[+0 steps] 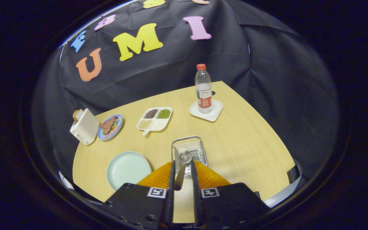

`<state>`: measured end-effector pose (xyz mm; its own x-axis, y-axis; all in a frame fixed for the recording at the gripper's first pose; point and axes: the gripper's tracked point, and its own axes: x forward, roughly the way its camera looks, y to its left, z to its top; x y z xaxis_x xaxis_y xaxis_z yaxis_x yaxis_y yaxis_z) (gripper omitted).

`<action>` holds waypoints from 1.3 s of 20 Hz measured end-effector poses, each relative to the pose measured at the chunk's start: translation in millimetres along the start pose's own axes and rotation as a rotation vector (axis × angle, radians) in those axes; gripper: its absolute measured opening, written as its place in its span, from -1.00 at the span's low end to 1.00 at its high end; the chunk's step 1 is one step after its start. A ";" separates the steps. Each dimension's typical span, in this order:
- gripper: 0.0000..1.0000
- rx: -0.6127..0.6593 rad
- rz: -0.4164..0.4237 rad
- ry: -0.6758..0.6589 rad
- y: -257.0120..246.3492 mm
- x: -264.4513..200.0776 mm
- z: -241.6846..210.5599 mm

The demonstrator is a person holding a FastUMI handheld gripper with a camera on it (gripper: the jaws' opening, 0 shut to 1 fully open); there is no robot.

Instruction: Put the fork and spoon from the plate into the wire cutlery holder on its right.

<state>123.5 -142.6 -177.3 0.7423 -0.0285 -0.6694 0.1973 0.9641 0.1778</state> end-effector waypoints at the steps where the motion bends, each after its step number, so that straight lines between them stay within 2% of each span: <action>1: -0.40 -0.002 -0.003 -0.011 0.3 -3.3 0.6; 2: -0.24 -0.004 -0.004 -0.023 0.6 -8.5 2.5; 4: -0.11 -0.009 0.006 -0.060 5.9 -20.1 5.3; 7: 0.37 -0.021 0.004 -0.112 12.7 -38.6 9.0; 9: 0.78 -0.035 -0.006 -0.153 17.4 -51.9 11.5; 14: 0.91 -0.077 -0.019 -0.263 36.1 -92.1 12.3; 22: 0.93 -0.199 -0.080 -0.479 74.1 -160.3 -2.7; 26: 0.93 -0.209 -0.042 -0.580 95.6 -195.3 -13.3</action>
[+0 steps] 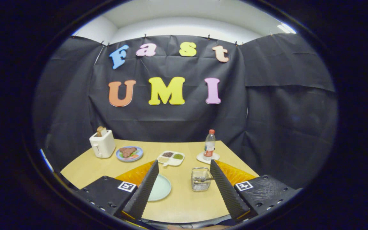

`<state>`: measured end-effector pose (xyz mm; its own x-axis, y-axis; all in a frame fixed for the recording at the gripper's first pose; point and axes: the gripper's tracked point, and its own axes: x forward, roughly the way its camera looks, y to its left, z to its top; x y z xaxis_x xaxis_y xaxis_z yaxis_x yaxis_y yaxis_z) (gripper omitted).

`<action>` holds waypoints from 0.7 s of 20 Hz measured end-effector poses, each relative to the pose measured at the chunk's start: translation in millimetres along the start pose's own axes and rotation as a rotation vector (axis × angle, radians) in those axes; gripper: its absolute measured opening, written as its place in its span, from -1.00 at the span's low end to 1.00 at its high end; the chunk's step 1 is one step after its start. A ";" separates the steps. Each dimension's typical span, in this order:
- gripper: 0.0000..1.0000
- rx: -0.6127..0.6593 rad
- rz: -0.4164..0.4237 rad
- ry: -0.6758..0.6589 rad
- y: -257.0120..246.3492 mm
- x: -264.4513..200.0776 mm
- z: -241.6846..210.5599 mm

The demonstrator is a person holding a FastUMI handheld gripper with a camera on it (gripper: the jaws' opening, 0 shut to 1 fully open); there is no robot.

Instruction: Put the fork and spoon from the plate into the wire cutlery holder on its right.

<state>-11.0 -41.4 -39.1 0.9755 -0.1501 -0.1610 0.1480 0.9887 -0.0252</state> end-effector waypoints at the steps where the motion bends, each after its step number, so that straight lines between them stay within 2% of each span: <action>1: 0.92 -0.001 -0.009 -0.014 -0.5 -5.0 0.3; 8: 0.92 -0.013 0.014 -0.140 9.7 -43.0 13.1; 10: 0.92 -0.012 0.052 -0.162 17.5 -49.8 14.1; 14: 0.92 -0.022 0.062 -0.184 20.4 -49.9 12.4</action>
